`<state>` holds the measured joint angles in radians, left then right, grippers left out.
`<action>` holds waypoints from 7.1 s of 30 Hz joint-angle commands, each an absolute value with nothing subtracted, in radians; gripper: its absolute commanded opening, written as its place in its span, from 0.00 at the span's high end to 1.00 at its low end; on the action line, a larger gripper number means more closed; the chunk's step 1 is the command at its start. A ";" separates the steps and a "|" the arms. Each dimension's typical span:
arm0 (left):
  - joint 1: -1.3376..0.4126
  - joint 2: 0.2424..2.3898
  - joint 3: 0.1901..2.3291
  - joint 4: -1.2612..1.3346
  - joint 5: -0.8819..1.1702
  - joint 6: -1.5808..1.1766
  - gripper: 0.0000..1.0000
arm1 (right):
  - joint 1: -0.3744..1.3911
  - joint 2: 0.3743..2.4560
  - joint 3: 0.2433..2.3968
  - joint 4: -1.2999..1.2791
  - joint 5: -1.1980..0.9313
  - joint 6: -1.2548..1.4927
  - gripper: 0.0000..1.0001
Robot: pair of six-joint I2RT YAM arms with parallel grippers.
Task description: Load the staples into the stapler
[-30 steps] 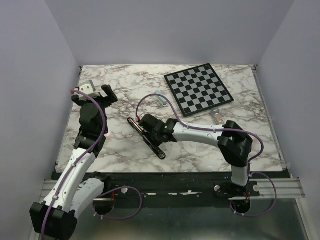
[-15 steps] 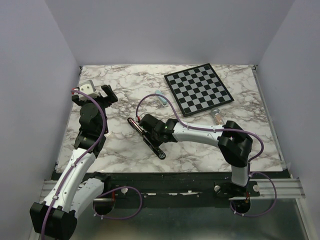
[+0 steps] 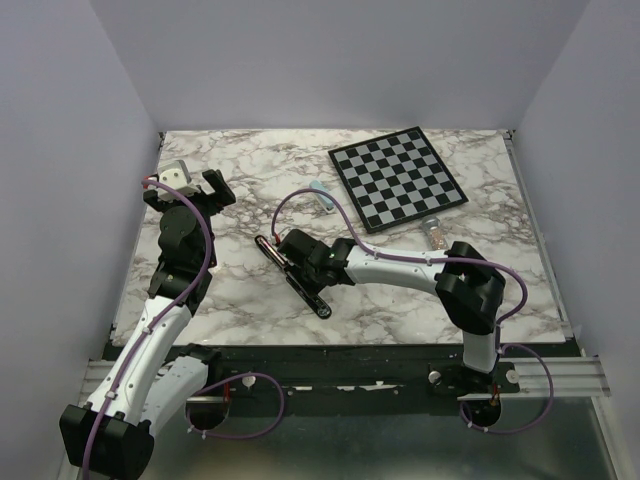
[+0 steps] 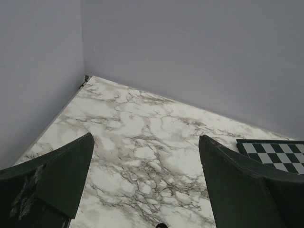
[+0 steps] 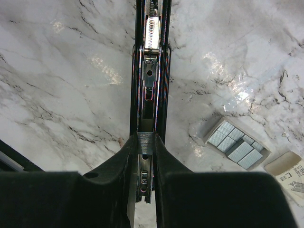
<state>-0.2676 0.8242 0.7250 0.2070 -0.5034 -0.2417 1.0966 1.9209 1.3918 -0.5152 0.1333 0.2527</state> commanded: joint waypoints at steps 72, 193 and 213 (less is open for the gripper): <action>-0.258 0.828 0.724 0.207 -0.477 -0.262 0.01 | 1.077 1.901 1.335 -0.683 0.074 0.345 0.46; -0.661 1.391 0.878 -0.437 -0.482 -1.067 0.99 | 1.164 1.638 0.762 0.241 0.242 0.120 0.92; -0.879 1.258 0.799 -0.454 -0.635 -1.256 0.81 | 1.164 1.621 0.729 0.301 0.249 0.138 0.92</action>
<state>-0.8356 1.2606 0.8402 -0.4175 -0.8070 -1.1656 1.1641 1.6249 0.7422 0.2207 0.2283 0.1490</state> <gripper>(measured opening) 0.403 0.296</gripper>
